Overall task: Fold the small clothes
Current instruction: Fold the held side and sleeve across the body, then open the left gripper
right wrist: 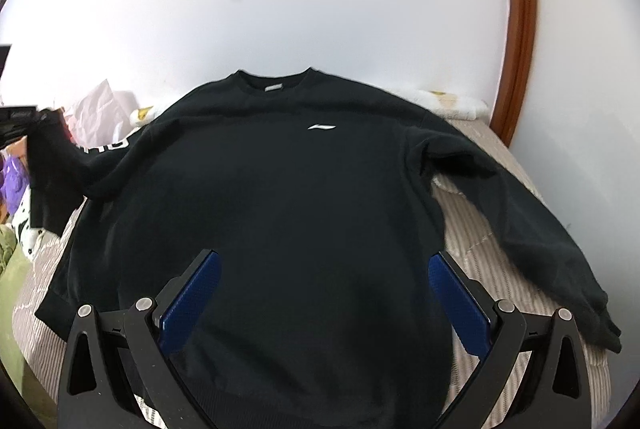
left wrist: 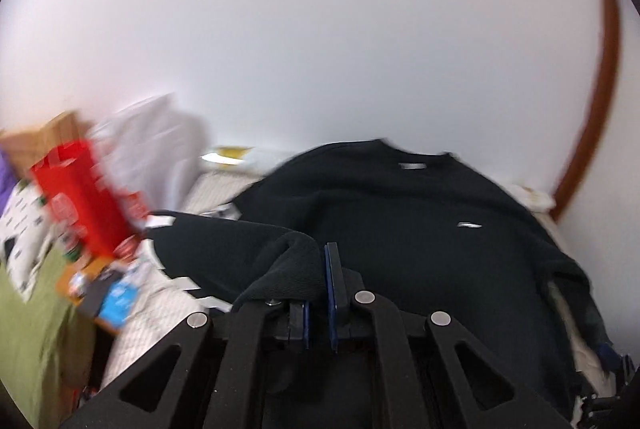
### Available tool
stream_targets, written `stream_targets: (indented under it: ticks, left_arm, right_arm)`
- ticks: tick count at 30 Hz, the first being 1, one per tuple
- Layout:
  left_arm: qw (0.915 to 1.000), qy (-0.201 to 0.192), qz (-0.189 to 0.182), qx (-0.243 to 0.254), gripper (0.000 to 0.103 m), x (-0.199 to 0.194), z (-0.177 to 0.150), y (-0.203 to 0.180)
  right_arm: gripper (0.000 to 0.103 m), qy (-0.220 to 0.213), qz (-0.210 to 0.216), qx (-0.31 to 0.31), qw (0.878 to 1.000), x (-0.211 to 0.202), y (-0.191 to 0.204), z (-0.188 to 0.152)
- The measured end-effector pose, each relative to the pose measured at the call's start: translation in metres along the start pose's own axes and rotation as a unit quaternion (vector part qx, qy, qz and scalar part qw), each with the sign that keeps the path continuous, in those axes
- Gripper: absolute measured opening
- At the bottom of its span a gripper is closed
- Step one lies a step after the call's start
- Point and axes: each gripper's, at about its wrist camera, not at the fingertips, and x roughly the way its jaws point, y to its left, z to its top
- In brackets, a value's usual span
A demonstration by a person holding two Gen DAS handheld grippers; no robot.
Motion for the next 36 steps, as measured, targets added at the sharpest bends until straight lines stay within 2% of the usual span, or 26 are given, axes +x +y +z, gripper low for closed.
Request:
stream_targets:
  ticks: [4, 10, 18, 21, 25, 29, 34, 36]
  left_arm:
    - [0.9981, -0.005, -0.035, 0.05, 0.006, 0.018, 0.011, -0.06]
    - [0.9924, 0.014, -0.086, 0.086, 0.006, 0.058, 0.01, -0.126]
    - [0.9862, 0.062, -0.134, 0.075, 0.007, 0.098, -0.004, -0.154]
    - [0.9806, 0.082, -0.151, 0.094, 0.029, 0.101, -0.009, -0.158]
    - [0.9719, 0.061, -0.207, 0.093, 0.082, 0.081, -0.015, -0.152]
    - [0.968, 0.046, -0.224, 0.103, 0.084, 0.058, -0.014, -0.148]
    - [0.965, 0.039, -0.25, 0.068, 0.084, 0.031, -0.008, -0.119]
    - [0.9638, 0.038, -0.258, 0.057, 0.088, 0.025, -0.008, -0.11]
  right_arm:
    - [0.102, -0.001, -0.014, 0.014, 1.0, -0.002, -0.022, 0.0]
    - [0.102, 0.012, -0.037, 0.027, 0.999, 0.004, -0.05, -0.004]
    - [0.102, 0.028, -0.05, 0.041, 0.998, 0.018, -0.062, -0.007]
    - [0.102, 0.032, -0.046, 0.037, 0.998, 0.028, -0.057, -0.002]
    - [0.102, 0.031, -0.034, 0.024, 0.999, 0.043, -0.04, 0.012]
    - [0.102, 0.023, -0.018, 0.011, 1.0, 0.053, -0.016, 0.029]
    - [0.102, 0.017, -0.002, -0.005, 1.0, 0.054, 0.012, 0.043]
    - [0.102, 0.016, 0.0, -0.012, 1.0, 0.052, 0.02, 0.045]
